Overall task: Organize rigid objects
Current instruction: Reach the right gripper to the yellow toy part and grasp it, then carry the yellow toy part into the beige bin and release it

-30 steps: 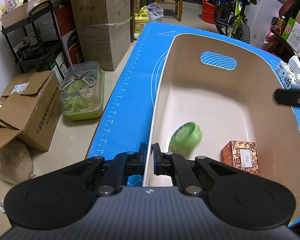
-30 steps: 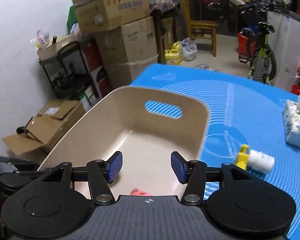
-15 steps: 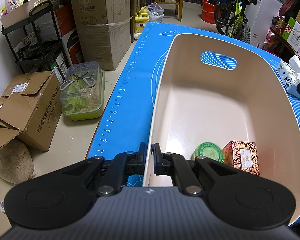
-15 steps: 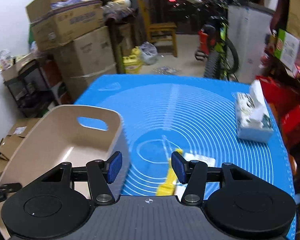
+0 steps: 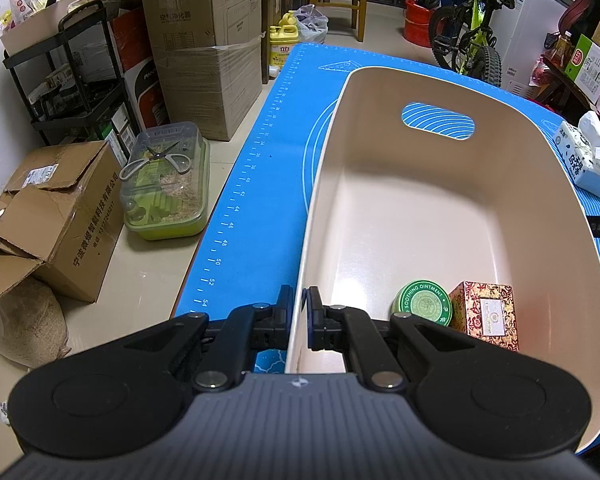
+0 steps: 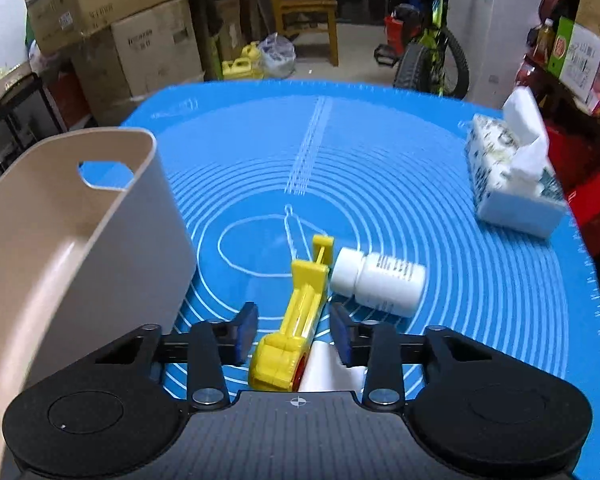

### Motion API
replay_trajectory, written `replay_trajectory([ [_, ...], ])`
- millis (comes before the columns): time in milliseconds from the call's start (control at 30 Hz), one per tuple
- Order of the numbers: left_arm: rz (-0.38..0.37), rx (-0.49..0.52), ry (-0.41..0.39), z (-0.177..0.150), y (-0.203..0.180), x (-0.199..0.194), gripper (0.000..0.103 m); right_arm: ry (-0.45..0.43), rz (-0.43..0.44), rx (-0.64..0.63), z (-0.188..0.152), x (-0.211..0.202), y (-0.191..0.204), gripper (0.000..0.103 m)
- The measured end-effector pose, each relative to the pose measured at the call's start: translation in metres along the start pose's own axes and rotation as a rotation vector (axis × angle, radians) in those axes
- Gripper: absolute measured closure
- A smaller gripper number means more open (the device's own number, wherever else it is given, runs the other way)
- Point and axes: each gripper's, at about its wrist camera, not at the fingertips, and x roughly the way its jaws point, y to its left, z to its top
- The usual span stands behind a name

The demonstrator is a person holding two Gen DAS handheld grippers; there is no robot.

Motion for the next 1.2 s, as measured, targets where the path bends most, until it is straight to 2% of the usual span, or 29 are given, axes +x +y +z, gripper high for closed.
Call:
replay_trajectory([
  [133,0.0,0.0,0.0,-0.002,0.0,0.001,0.095,0.032,0.009,0.023,-0.001,0.016,-0.002,0.055],
  [267,-0.001,-0.002,0.001,-0.004,0.0,0.001,0.095,0.05,0.01,0.039,0.0,0.026,0.001,0.068],
  [467,0.0,-0.002,0.001,-0.005,0.0,0.001,0.095,0.055,0.007,0.043,-0.001,0.028,0.003,0.071],
  [900,-0.001,-0.003,0.002,-0.003,0.0,0.001,0.095,-0.089,0.086,0.054,-0.006,-0.024,-0.002,0.073],
  [1200,-0.001,-0.004,0.002,-0.003,0.001,0.001,0.095,-0.106,0.12,0.056,0.001,-0.049,0.002,0.073],
])
